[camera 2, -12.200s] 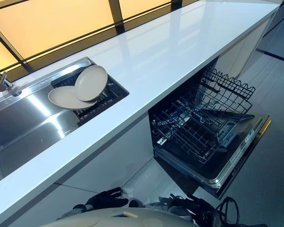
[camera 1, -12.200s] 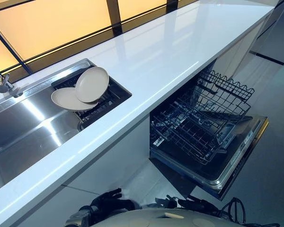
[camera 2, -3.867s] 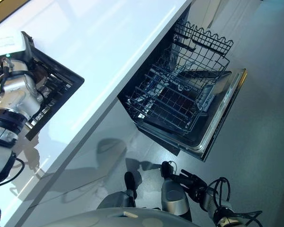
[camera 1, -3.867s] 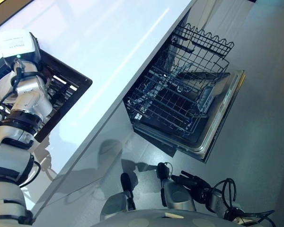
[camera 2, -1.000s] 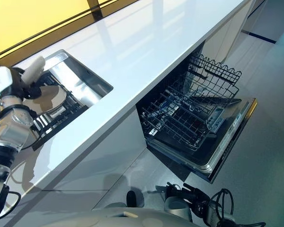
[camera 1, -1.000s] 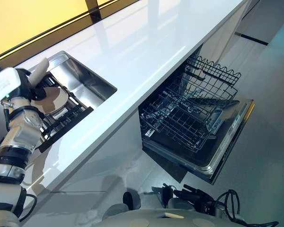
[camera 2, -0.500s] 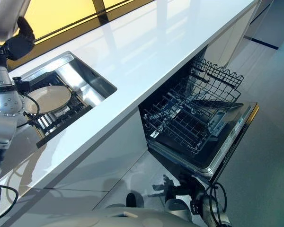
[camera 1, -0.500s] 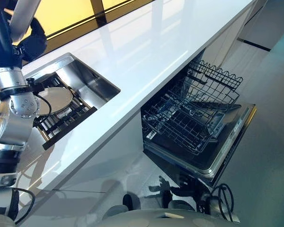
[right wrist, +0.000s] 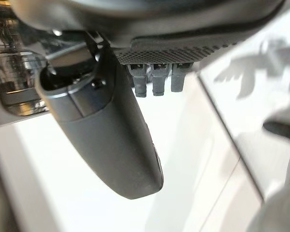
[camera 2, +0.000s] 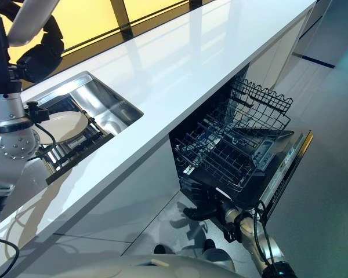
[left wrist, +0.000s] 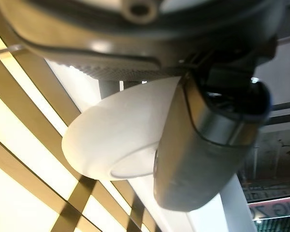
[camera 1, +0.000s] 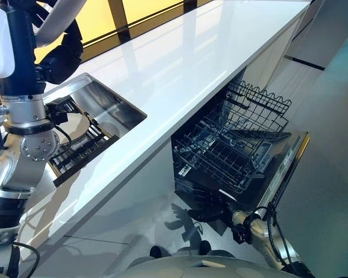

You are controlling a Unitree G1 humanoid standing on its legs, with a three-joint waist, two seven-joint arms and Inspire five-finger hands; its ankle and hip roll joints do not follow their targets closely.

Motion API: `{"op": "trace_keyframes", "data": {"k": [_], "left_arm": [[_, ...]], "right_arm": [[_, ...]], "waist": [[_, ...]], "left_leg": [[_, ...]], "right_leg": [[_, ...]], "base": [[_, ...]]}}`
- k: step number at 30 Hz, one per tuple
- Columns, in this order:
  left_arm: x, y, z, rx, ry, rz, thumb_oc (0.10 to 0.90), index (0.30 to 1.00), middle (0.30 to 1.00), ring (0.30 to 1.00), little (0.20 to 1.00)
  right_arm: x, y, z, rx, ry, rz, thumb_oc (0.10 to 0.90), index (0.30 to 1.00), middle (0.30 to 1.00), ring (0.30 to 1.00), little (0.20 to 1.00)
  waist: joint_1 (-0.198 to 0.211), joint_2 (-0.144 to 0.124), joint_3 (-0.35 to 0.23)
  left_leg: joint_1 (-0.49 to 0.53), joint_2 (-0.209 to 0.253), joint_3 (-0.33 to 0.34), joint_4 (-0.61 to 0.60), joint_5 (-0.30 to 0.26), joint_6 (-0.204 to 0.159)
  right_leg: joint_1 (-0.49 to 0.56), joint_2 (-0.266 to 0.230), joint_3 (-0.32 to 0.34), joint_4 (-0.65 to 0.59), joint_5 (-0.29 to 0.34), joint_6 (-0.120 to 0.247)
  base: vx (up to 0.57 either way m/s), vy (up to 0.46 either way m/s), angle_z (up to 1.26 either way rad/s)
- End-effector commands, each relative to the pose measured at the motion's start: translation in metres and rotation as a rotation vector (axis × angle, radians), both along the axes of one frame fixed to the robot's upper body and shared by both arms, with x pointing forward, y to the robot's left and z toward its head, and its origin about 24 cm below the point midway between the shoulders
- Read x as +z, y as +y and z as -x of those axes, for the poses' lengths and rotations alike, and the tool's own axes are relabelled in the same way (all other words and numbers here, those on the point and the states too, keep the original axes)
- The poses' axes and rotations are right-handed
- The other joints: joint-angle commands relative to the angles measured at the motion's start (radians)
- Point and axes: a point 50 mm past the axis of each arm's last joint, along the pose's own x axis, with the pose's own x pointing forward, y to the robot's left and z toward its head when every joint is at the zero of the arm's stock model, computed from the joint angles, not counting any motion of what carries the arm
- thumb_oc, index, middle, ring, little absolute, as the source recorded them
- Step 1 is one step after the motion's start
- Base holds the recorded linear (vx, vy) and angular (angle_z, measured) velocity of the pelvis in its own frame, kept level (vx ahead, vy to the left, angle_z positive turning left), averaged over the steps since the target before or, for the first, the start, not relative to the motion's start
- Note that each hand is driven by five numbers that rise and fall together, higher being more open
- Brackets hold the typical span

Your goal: Pick up plates and place into dishwasher.

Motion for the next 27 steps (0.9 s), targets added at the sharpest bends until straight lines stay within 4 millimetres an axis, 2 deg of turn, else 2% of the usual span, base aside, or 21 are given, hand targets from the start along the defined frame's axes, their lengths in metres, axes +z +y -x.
{"op": "trace_keyframes", "data": {"k": [1, 3, 6, 8, 11, 14, 18, 23, 27], "left_arm": [[0.026, -0.015, 0.009, -0.212, -0.109, -0.004, 0.100, 0.300, 0.300, 0.300, 0.200], [0.017, -0.024, 0.011, -0.325, -0.061, 0.008, 0.100, 0.300, 0.300, 0.300, 0.200], [0.010, -0.036, 0.016, -0.459, -0.020, -0.007, 0.100, 0.300, 0.300, 0.300, 0.200], [0.009, -0.043, 0.019, -0.537, 0.003, -0.024, 0.100, 0.300, 0.300, 0.300, 0.200], [0.010, -0.050, 0.024, -0.654, 0.069, -0.062, 0.100, 0.300, 0.300, 0.300, 0.200], [0.016, -0.057, 0.026, -0.785, 0.171, -0.092, 0.100, 0.300, 0.300, 0.300, 0.200], [0.024, -0.065, 0.018, -0.955, 0.300, -0.102, 0.100, 0.300, 0.300, 0.300, 0.200], [0.022, -0.075, 0.010, -1.057, 0.428, -0.137, 0.100, 0.300, 0.300, 0.300, 0.200], [0.020, -0.082, 0.006, -1.118, 0.514, -0.159, 0.100, 0.300, 0.300, 0.300, 0.200]], "right_arm": [[0.079, 0.009, -0.042, 0.044, -0.337, -0.336, 0.800, 0.900, 0.900, 0.900, 0.900], [0.114, 0.000, -0.056, 0.010, -0.520, -0.361, 0.800, 0.900, 0.900, 0.900, 0.900], [0.167, -0.019, -0.072, -0.133, -0.823, -0.289, 0.800, 0.900, 0.900, 0.900, 0.900], [0.199, -0.031, -0.072, -0.241, -1.034, -0.211, 0.800, 0.900, 0.900, 0.900, 0.900], [0.230, -0.046, -0.062, -0.380, -1.277, -0.074, 0.800, 0.900, 0.900, 0.900, 0.900], [0.253, -0.061, -0.048, -0.490, -1.462, 0.050, 0.800, 0.900, 0.900, 0.900, 0.900], [0.278, -0.074, -0.038, -0.573, -1.664, 0.233, 0.800, 0.900, 0.900, 0.900, 0.900], [0.300, -0.065, -0.043, -0.428, -1.752, 0.343, 0.800, 0.900, 0.900, 0.900, 0.900], [0.315, -0.050, -0.049, -0.261, -1.785, 0.355, 0.800, 0.900, 0.900, 0.900, 0.900]], "waist": [[-0.021, 0.003, -0.036], [-0.020, -0.001, -0.037], [-0.022, -0.002, -0.034], [-0.028, 0.000, -0.035], [-0.038, 0.009, -0.040], [-0.051, 0.019, -0.045], [-0.066, 0.027, -0.047], [-0.054, 0.021, -0.044], [-0.037, 0.011, -0.049]], "left_leg": [[0.003, -0.087, 0.009, 0.005, -0.117, 0.051], [0.006, -0.090, 0.016, 0.005, -0.119, 0.057], [0.009, -0.097, 0.028, 0.020, -0.130, 0.072], [0.007, -0.103, 0.036, 0.034, -0.140, 0.083], [0.011, -0.106, 0.043, 0.033, -0.145, 0.093], [0.019, -0.102, 0.040, 0.009, -0.137, 0.094], [0.024, -0.101, 0.031, 0.009, -0.146, 0.098], [0.012, -0.113, 0.041, 0.097, -0.193, 0.111], [0.000, -0.117, 0.035, 0.137, -0.212, 0.107]], "right_leg": [[-0.029, 0.061, -0.025, 0.110, -0.145, 0.035], [-0.031, 0.060, -0.024, 0.113, -0.144, 0.035], [-0.034, 0.056, -0.012, 0.123, -0.147, 0.033], [-0.039, 0.056, 0.002, 0.129, -0.146, 0.032], [-0.042, 0.059, 0.019, 0.135, -0.146, 0.034], [-0.046, 0.065, 0.030, 0.152, -0.149, 0.037], [-0.065, 0.064, 0.046, 0.205, -0.160, 0.043], [-0.062, 0.066, 0.058, 0.210, -0.180, 0.029], [-0.050, 0.072, 0.053, 0.192, -0.173, 0.017]], "base": [[0.01, 0.003, 0.09], [0.01, 0.009, 0.06], [0.01, 0.024, -0.02], [0.03, 0.048, -0.12], [0.05, 0.044, -0.11], [0.05, 0.025, -0.13], [0.02, 0.004, -0.04], [0.00, -0.018, -0.08], [-0.01, -0.043, -0.09]]}}
